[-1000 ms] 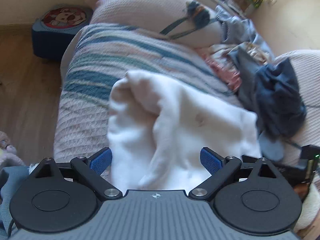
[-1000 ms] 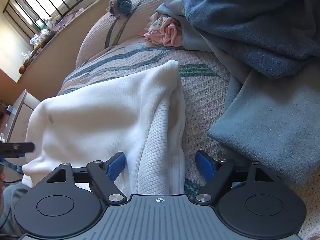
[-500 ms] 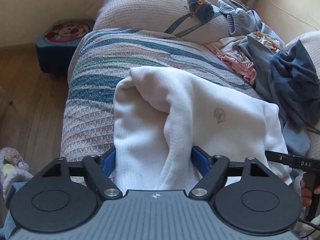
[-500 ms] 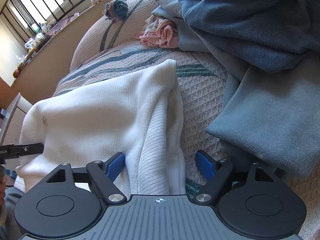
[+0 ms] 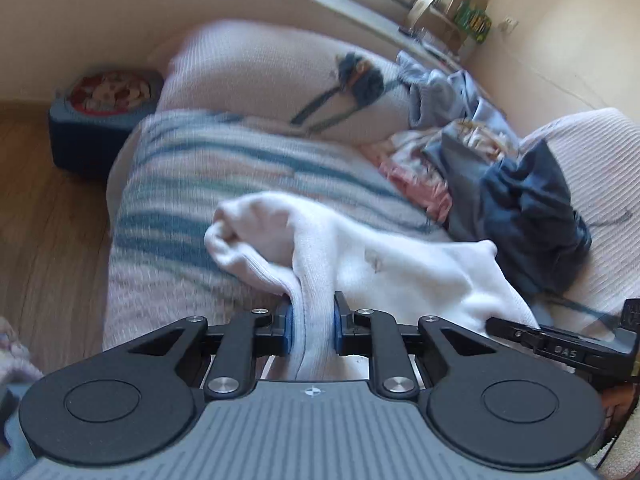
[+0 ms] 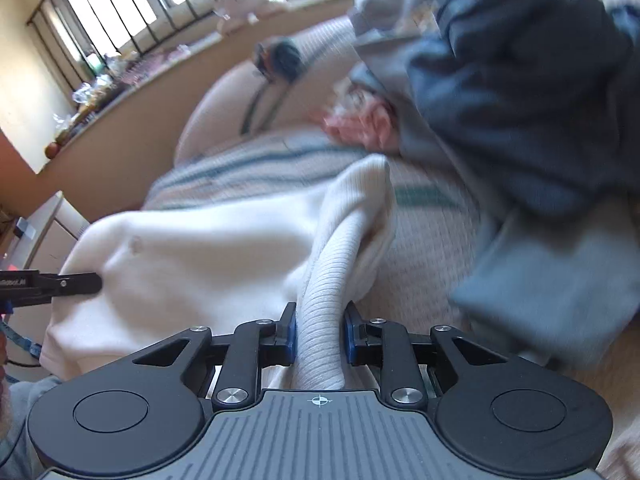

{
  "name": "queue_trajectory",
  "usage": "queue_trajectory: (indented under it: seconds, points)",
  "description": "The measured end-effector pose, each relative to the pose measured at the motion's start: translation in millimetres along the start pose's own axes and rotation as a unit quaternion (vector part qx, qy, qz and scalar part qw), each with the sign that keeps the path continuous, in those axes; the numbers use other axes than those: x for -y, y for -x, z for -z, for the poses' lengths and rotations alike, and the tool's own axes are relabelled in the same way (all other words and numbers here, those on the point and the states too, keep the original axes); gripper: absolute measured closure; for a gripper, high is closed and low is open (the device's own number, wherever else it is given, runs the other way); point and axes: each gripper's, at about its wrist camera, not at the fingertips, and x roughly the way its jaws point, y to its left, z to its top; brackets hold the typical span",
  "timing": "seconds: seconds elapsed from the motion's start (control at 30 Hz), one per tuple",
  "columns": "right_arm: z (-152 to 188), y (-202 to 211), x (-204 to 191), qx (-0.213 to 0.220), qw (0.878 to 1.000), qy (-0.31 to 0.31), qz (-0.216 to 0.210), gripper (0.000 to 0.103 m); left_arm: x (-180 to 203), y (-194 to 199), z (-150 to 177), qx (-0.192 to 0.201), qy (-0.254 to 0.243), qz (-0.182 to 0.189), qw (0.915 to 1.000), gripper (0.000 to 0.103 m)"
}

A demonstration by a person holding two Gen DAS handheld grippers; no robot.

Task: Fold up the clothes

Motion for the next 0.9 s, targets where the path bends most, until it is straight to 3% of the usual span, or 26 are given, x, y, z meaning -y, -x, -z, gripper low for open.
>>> queue_trajectory:
  seconds: [0.23, 0.4, 0.5, 0.6, 0.7, 0.77, 0.83, 0.9]
  points:
    - [-78, -14, -38, 0.083, 0.996, 0.043, -0.011, 0.081, -9, 5, -91, 0.078, -0.042, -0.022, 0.9958, 0.086]
    - [-140, -64, -64, 0.133, 0.990, 0.052, -0.002, 0.081, -35, -24, -161, 0.114, -0.064, -0.042, 0.9905, 0.086]
    - [-167, -107, -74, 0.142, 0.988, 0.049, 0.018, 0.081, -62, -61, -188, 0.116, -0.067, -0.046, 0.9899, 0.086]
    - [-176, -152, -75, 0.125, 0.990, 0.039, 0.045, 0.081, -88, -109, -196, 0.080, -0.052, -0.051, 0.9941, 0.085]
    - [-169, -185, -70, 0.099, 0.991, 0.033, 0.081, 0.081, -110, -153, -181, 0.035, -0.047, -0.069, 0.9959, 0.082]
    - [-164, -201, -63, 0.080, 0.992, 0.019, 0.097, 0.081, -121, -167, -171, 0.033, -0.045, -0.073, 0.9958, 0.074]
    - [-159, -210, -57, 0.070, 0.992, 0.006, 0.101, 0.080, -126, -169, -170, 0.036, -0.042, -0.085, 0.9948, 0.054]
    - [-158, -209, -57, 0.068, 0.992, 0.008, 0.105, 0.077, -128, -161, -173, 0.035, -0.044, -0.090, 0.9943, 0.051]
